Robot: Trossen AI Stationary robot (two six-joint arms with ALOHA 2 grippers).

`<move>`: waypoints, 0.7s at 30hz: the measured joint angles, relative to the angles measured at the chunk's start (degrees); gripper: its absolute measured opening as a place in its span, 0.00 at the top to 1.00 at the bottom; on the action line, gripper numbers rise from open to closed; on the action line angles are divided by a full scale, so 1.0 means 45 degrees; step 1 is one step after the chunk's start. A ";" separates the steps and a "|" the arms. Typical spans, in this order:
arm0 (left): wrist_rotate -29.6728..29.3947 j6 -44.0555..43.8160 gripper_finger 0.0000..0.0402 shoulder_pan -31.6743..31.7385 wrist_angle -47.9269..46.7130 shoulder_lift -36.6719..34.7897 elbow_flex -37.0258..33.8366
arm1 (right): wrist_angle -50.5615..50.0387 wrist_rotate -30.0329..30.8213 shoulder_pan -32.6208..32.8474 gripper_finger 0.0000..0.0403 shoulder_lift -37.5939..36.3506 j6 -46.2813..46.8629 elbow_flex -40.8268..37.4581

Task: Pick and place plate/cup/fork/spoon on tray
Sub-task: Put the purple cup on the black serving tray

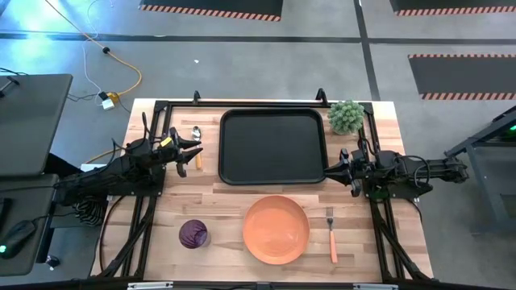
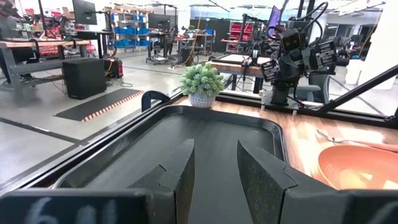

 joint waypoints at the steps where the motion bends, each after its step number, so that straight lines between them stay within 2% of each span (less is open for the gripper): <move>1: 0.0000 -0.0005 0.73 0.0000 0.0079 0.0000 0.0000 | -0.0005 0.0000 0.0001 0.81 0.0000 -0.0012 0.0000; 12: 0.0000 -0.0114 0.73 -0.0002 0.0633 0.0000 0.0000 | -0.0005 0.0101 0.0001 0.81 0.0000 0.0014 0.0000; 14: 0.0000 -0.0889 0.73 -0.0005 0.0925 0.0000 0.0000 | 0.0000 0.0394 0.0001 0.81 0.0000 0.0281 0.0000; 19: -0.0055 -0.4582 0.73 0.0000 0.2670 0.0000 0.0000 | 0.0148 0.1227 -0.0003 0.81 0.0000 0.0308 0.0000; 21: -0.0290 -0.5392 0.72 -0.0005 0.3289 -0.0005 0.0010 | 0.0184 0.1415 -0.0003 0.81 0.0000 0.0230 0.0000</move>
